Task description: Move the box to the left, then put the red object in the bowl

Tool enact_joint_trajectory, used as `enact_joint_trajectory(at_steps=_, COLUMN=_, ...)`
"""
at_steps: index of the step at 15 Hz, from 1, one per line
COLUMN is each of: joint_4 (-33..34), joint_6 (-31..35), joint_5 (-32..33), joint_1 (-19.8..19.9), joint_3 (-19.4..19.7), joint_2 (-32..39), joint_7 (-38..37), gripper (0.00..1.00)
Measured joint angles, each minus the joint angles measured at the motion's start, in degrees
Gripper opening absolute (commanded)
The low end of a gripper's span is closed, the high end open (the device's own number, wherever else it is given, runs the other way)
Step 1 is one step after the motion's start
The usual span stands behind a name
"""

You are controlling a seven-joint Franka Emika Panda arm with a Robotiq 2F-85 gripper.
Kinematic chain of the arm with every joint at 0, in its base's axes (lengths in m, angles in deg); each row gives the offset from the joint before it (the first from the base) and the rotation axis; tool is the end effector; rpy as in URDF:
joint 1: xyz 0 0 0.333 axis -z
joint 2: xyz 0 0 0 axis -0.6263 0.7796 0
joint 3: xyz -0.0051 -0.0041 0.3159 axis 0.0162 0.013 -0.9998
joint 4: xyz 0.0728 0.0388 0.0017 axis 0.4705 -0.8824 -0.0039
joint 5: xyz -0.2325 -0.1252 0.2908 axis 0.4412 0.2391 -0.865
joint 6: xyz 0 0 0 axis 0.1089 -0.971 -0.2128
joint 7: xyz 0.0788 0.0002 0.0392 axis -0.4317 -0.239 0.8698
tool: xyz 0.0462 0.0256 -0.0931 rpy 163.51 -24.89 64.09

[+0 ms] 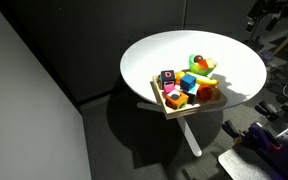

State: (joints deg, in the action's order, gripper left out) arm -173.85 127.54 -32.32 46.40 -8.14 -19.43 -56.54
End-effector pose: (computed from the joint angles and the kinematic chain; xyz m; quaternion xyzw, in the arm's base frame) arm 0.4169 -0.0705 0.4070 -0.9903 0.1221 -0.0282 0.0600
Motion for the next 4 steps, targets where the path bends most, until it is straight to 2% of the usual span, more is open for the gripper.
enact_joint_trajectory(at_steps=4, joint_4=-0.86, joint_6=0.27, joint_5=0.00, joint_1=-0.13, joint_3=0.11, joint_2=-1.11, joint_7=0.00, gripper=1.00)
